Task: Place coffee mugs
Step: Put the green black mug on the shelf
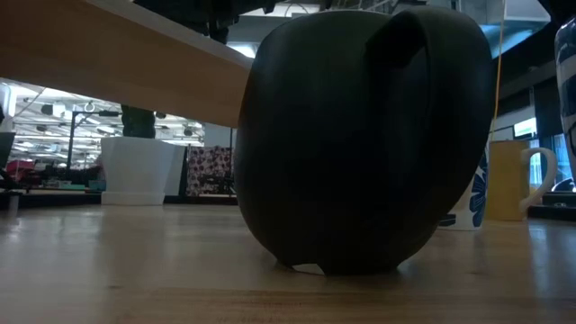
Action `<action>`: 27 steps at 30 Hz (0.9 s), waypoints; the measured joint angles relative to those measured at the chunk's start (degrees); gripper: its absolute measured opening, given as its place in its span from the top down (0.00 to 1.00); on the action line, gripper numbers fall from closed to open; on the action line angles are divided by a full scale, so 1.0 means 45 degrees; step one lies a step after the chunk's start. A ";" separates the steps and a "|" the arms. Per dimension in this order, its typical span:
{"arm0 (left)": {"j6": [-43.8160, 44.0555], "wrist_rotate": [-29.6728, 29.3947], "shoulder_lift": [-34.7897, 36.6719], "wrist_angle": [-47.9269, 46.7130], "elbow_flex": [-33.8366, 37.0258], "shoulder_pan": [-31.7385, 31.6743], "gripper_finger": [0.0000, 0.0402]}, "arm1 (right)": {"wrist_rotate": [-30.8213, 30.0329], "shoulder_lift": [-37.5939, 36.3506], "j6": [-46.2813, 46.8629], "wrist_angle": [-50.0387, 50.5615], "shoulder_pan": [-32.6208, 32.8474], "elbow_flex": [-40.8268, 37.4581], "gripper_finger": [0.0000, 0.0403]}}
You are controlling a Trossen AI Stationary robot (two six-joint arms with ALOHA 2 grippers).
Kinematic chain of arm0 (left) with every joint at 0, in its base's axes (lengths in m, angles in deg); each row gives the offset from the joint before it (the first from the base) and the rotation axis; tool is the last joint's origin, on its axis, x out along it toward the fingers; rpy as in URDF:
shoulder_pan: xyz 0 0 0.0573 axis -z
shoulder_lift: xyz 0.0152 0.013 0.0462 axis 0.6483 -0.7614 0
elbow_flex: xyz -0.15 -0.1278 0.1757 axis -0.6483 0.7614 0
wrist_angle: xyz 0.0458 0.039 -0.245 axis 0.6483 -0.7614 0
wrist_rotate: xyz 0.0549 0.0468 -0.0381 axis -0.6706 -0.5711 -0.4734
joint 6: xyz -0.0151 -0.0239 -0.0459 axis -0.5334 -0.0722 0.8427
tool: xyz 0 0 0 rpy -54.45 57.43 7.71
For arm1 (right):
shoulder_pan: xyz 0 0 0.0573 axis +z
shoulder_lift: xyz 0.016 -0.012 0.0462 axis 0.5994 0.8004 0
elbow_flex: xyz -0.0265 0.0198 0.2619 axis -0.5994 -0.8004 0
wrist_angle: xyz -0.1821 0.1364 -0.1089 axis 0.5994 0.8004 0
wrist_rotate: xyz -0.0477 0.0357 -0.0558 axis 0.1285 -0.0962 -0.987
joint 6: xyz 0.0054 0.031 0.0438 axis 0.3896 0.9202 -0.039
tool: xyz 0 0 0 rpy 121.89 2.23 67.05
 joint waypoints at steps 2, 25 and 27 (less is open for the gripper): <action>-0.0045 -0.0066 0.0014 -0.0011 0.0000 -0.0133 0.60 | 0.0000 0.0000 0.0000 0.0000 0.0000 -0.0005 1.00; 0.2227 -0.0041 0.0971 -0.0860 0.0019 -0.0235 0.83 | 0.0155 -0.0010 -0.0005 -0.0005 0.0010 -0.0005 1.00; 0.2241 -0.0348 0.1120 -0.0847 0.0019 -0.0235 0.83 | 0.0204 -0.0010 -0.0005 -0.0005 0.0010 -0.0005 1.00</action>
